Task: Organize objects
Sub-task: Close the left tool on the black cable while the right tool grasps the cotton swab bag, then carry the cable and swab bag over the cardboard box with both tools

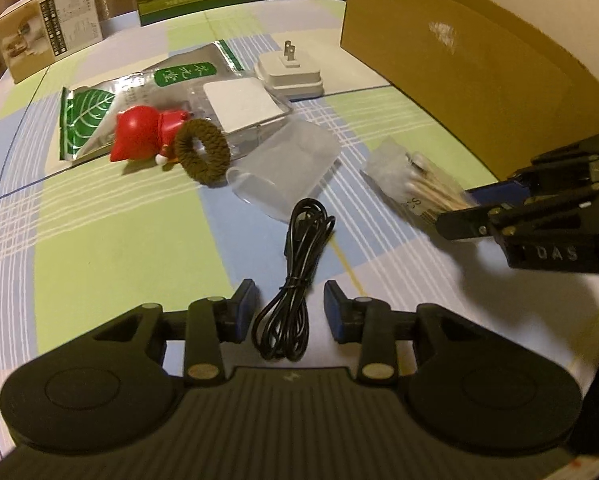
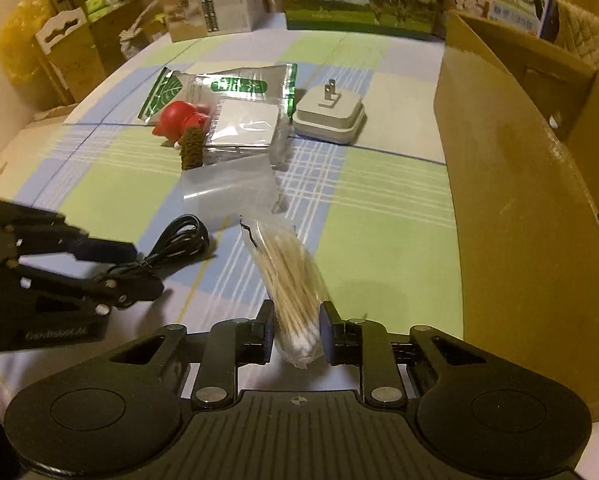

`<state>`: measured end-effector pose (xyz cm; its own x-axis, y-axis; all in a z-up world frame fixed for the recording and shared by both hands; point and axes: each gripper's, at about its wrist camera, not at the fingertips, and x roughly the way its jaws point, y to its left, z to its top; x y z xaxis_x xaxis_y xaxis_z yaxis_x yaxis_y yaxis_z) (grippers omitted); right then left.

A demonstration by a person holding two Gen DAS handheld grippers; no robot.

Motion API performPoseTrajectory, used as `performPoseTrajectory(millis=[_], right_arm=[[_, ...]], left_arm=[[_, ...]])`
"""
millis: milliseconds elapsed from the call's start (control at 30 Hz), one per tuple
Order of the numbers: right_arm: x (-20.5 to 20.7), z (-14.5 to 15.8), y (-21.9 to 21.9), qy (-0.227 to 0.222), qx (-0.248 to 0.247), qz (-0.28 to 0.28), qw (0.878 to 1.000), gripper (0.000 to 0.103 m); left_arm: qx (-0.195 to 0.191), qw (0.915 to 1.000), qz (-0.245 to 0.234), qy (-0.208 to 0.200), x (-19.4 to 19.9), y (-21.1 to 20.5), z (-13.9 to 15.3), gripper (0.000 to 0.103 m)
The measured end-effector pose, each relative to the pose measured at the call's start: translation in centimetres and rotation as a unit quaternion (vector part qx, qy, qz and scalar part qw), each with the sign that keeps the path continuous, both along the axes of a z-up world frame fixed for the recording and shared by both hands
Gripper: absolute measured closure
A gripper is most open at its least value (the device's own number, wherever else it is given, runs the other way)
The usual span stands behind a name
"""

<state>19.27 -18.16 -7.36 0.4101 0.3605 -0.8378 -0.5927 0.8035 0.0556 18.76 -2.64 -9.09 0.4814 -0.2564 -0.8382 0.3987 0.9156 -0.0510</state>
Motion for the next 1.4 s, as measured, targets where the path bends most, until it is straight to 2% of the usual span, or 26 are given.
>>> performPoseTrajectory(millis=[33,67,100,167,233,367,433,567,700,1100,1400], right_arm=[[-0.2,-0.1,0.1,-0.01,-0.006,0.006,1.0,0.078],[-0.3,-0.2,-0.1,-0.019,-0.012,0.01,1.0,0.071],[-0.4,-0.3,0.1,-0.031,-0.02,0.017,0.999,0.061],[-0.6,-0.6,0.2,-0.051,-0.03,0.028,0.998,0.048],[-0.7,-0.9,0.5,-0.069,-0.04,0.039,0.996,0.048],[-0.4,-1.5,0.9,-0.077,-0.045,0.05,0.995,0.048],[-0.5,-1.8,1.4,-0.083,-0.059,0.064,0.993,0.05],[-1.0,-2.0,2.0,-0.095,-0.076,0.081,0.989,0.074],[-0.9,-1.5,1.7,-0.076,-0.057,0.069,0.993,0.082],[-3.4,3.4,-0.7,-0.04,0.025,-0.012,0.999,0.082],[-6.2,7.2,-2.3,-0.053,0.056,-0.029,0.997,0.082]], left_arm=[[0.003,1.0,-0.003,-0.005,0.0,-0.1,-0.1,0.073],[0.006,0.9999,-0.004,-0.008,0.1,-0.2,-0.1,0.081],[0.009,0.9999,-0.005,-0.008,0.2,-0.2,-0.1,0.084],[0.002,1.0,-0.002,0.0,0.3,0.0,0.0,0.091],[-0.004,1.0,0.0,0.006,0.3,0.3,0.1,0.092],[-0.011,0.9998,0.009,0.011,-0.2,0.7,0.2,0.092],[-0.015,0.9997,0.015,0.015,-0.3,0.9,0.2,0.092],[-0.019,0.9995,0.019,0.019,-0.7,1.0,0.3,0.092],[-0.03,0.9989,0.03,0.023,-1.3,1.3,0.6,0.092],[-0.063,0.9944,0.083,0.017,-4.1,2.2,3.5,0.092],[-0.085,0.9884,0.126,0.007,-7.2,2.7,6.7,0.092]])
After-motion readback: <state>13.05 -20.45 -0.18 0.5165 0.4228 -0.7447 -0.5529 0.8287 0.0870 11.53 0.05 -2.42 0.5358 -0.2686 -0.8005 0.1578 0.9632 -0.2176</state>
